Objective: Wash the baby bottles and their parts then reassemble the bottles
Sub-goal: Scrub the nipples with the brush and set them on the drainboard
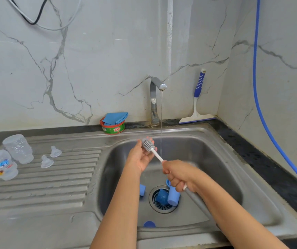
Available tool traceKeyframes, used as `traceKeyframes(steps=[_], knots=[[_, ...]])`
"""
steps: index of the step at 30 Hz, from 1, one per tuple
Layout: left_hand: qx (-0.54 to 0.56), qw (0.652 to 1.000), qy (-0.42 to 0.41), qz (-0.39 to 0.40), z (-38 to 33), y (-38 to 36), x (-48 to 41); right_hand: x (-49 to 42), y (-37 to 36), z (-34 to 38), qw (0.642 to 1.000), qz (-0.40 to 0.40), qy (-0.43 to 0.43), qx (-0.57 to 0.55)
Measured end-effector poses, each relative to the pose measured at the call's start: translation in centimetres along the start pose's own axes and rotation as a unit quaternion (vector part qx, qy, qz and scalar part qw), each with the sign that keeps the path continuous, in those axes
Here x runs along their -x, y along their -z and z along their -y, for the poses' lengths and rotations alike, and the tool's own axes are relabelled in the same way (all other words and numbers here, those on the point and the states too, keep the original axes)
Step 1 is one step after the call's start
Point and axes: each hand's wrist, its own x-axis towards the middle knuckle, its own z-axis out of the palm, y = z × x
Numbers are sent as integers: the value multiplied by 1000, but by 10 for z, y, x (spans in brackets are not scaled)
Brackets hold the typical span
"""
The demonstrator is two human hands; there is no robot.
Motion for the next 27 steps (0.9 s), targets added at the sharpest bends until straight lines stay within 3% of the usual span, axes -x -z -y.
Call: traceKeyframes(steps=[1, 3, 5, 7, 9, 13, 16, 20, 23, 25, 27], knots=[[-47, 999, -6, -22, 2, 1, -2, 1, -5, -2, 990, -62, 34, 124], [-116, 991, -21, -66, 5, 5, -3, -2, -12, -6, 919, -148, 95, 353], [-117, 991, -20, -67, 7, 6, -2, -6, -16, -9, 896, -183, 132, 382], [-91, 995, -17, -39, 6, 4, 0, -6, -17, -8, 908, -169, 132, 360], [-71, 997, -21, -10, 5, 0, 2, -6, -15, -7, 937, -144, 113, 297], [-2, 1000, -17, 21, 3, -8, 8, 0, -8, -5, 997, -53, 30, 47], [50, 998, -7, 43, 3, -6, 7, 1, -1, -2, 994, 77, -12, -81], [157, 983, -11, 95, -2, -6, 7, 0, 6, 1, 954, 194, -51, -224], [64, 995, -17, 70, -2, -6, 2, 1, 4, 3, 980, 120, -25, -156], [-65, 997, -27, -2, 1, -3, -3, 2, 1, 0, 1000, 1, 19, -9], [-119, 990, -53, -49, 2, 1, -4, 0, 1, -3, 982, -107, 58, 146]])
